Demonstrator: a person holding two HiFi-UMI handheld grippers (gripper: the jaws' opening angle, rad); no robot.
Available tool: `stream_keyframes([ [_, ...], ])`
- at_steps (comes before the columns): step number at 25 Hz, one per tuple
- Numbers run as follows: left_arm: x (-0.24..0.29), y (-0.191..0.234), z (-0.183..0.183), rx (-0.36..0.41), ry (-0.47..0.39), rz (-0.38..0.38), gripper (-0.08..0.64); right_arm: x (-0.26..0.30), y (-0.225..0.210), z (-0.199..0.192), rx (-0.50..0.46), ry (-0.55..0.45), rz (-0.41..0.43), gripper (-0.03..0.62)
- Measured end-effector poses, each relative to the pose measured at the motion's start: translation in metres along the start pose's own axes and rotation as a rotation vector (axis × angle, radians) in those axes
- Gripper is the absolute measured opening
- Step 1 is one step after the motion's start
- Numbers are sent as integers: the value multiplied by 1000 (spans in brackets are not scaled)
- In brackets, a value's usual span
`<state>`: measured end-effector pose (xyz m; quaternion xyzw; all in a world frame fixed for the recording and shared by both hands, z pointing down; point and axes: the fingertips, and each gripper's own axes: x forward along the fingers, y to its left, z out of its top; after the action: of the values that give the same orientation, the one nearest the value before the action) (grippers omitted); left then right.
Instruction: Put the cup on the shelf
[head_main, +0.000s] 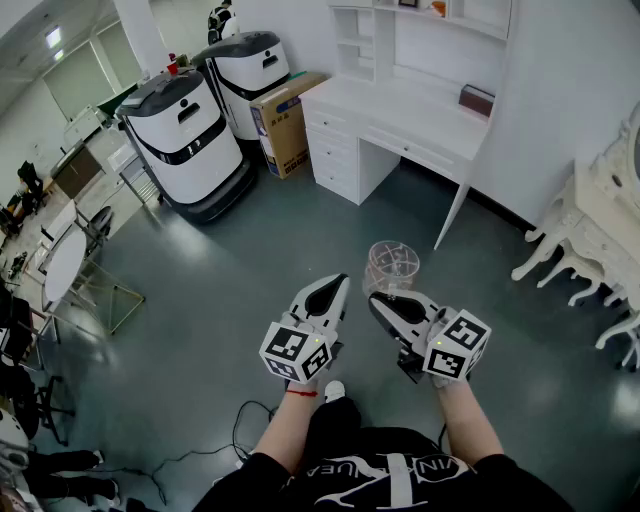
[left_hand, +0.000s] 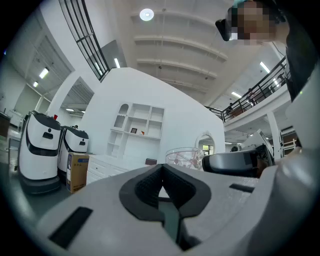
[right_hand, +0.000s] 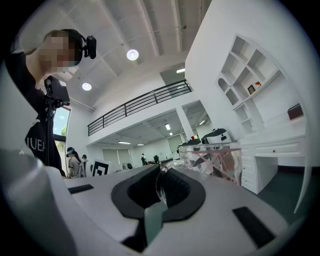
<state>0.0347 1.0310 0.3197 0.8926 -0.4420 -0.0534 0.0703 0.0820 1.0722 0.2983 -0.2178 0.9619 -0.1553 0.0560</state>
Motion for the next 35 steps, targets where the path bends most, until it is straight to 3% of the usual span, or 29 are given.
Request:
stream_keyframes([
  [13,67,148,7,-8,0,-46,6,136,-93,-4,-9,17,-61,14],
  [21,97,201,7,-30,6,-52,6,179,-133,-2,1,28,-91,14],
  [35,222,293,22,-27,26,-12,6,253,-263,47,-5,28,-7,14],
])
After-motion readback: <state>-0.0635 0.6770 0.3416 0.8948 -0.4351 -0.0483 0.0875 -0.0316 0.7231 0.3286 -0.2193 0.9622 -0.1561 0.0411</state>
